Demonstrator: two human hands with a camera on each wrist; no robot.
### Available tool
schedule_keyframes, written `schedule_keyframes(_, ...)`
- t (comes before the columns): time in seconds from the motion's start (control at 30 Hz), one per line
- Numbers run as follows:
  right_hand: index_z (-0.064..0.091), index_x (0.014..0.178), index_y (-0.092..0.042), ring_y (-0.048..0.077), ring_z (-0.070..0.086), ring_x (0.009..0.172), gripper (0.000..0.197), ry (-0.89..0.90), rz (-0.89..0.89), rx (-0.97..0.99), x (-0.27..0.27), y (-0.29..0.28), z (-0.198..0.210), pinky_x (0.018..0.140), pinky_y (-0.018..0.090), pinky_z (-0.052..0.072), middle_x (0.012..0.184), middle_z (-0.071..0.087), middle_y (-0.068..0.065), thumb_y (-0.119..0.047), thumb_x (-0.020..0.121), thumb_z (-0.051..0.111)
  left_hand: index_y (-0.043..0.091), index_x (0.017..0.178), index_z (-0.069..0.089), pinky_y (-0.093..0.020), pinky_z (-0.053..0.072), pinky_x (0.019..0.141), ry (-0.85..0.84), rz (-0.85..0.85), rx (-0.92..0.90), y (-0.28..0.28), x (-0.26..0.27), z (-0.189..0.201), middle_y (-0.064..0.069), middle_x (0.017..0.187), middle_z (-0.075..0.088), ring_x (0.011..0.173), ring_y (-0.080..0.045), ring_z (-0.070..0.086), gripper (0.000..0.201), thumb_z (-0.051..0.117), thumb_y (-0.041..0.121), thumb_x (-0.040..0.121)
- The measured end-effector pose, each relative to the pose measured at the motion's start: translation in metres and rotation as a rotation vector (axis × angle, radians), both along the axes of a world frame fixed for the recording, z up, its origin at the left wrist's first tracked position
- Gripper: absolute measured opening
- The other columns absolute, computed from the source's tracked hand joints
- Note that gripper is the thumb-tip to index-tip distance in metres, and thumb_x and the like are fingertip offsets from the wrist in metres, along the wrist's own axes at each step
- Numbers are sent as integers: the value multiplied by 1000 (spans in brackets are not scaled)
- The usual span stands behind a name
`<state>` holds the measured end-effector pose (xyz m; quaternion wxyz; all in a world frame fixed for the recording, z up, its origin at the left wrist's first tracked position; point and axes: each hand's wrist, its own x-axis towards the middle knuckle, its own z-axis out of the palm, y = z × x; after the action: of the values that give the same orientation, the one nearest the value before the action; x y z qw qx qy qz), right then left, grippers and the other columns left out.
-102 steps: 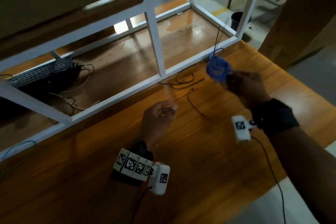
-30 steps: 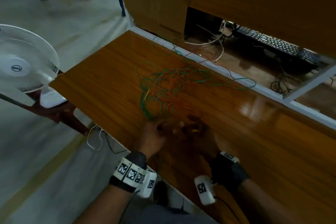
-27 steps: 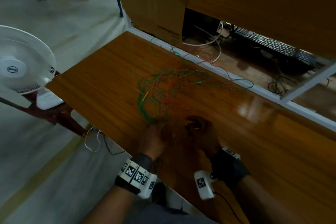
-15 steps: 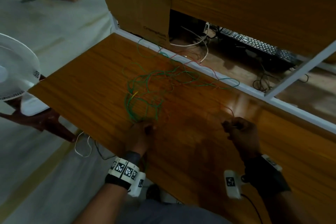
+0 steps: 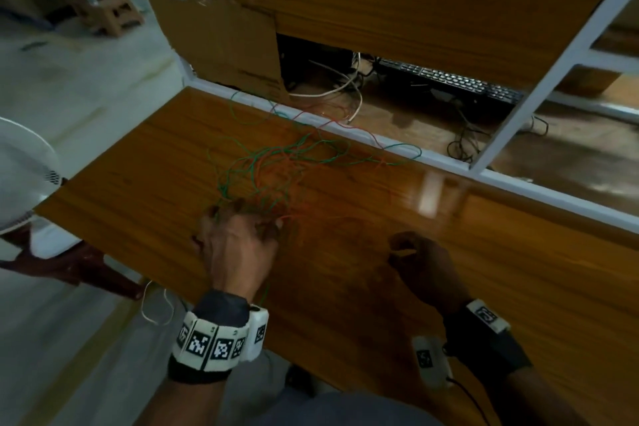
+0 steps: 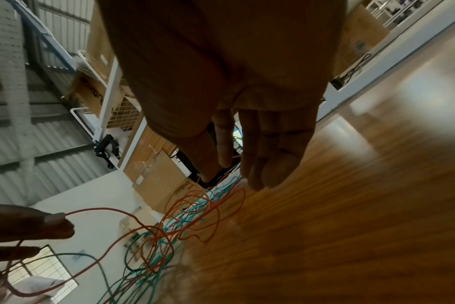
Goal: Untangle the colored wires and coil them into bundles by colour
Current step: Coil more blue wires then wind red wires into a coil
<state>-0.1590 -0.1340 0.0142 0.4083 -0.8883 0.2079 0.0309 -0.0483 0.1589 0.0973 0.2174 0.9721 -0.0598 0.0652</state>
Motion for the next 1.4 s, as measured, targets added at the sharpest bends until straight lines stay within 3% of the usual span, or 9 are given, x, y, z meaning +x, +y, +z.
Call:
schedule_keyframes(0.17, 69, 95, -24, 11, 69, 81, 3, 23, 22, 24, 37, -27, 3, 75, 42, 61, 97, 71, -5, -26, 97, 69, 42, 92, 73, -35, 57, 72, 186, -131, -128, -21, 3, -13, 12, 93, 75, 79, -13, 68, 22, 66, 60, 81)
schedule_keyframes(0.33, 67, 104, -18, 23, 67, 82, 22, 96, -125, 41, 116, -60, 9, 71, 33, 54, 98, 69, 6, -39, 100, 62, 30, 87, 72, -26, 52, 68, 266, -177, -125, -42, -3, -10, 13, 89, 71, 86, -16, 68, 31, 67, 60, 81)
schedule_keyframes(0.47, 56, 72, -23, 28, 60, 81, 32, 128, -76, -50, 147, -59, 4, 74, 36, 47, 77, 58, 2, -37, 101, 58, 35, 74, 61, -17, 34, 52, 255, -181, -168, -50, -7, -3, 23, 67, 54, 70, -8, 58, 25, 68, 58, 82)
schedule_keyframes(0.6, 65, 77, -22, 25, 64, 76, 24, 77, -109, 59, 141, -54, 9, 72, 39, 55, 87, 69, 6, -20, 99, 58, 32, 99, 73, -24, 53, 71, 237, -170, -274, -51, -5, 0, 16, 95, 71, 87, -7, 66, 31, 70, 57, 81)
schedule_keyframes(0.77, 70, 97, -12, 33, 69, 75, 18, -71, -91, 62, 68, -66, 18, 69, 47, 59, 89, 72, 12, -13, 103, 54, 30, 102, 72, -21, 50, 75, 215, -208, -369, -70, 3, 8, 15, 103, 70, 93, -3, 63, 33, 72, 54, 81)
schedule_keyframes(0.9, 65, 84, -13, 17, 48, 52, 23, -90, -112, 217, 7, -83, 28, 52, 34, 41, 66, 59, 1, -8, 103, 53, 34, 116, 66, -21, 45, 79, 285, -317, -238, -112, 12, 6, 15, 115, 65, 98, -6, 60, 37, 68, 54, 85)
schedule_keyframes(1.1, 55, 72, -11, 8, 38, 44, 37, -141, -157, 196, -22, -104, 40, 48, 26, 33, 50, 47, -11, -20, 107, 52, 23, 138, 52, -36, 44, 104, 460, -432, -109, -176, 39, -42, -2, 141, 53, 126, -23, 51, 59, 73, 35, 85)
schedule_keyframes(1.27, 65, 79, -10, 21, 43, 49, 28, -64, -229, 134, -20, -115, 31, 52, 36, 34, 63, 59, 5, -7, 103, 50, 16, 147, 37, -44, 39, 110, 523, -334, -88, -189, 70, -83, -9, 147, 46, 132, -30, 44, 62, 65, 25, 92)
schedule_keyframes(1.4, 71, 93, -17, 25, 45, 50, 27, -2, -271, 78, -22, -123, 33, 47, 32, 35, 83, 71, 7, -6, 104, 49, 9, 136, 51, -40, 44, 101, 476, -259, -94, -183, 88, -83, -10, 129, 58, 121, -31, 54, 45, 62, 21, 94)
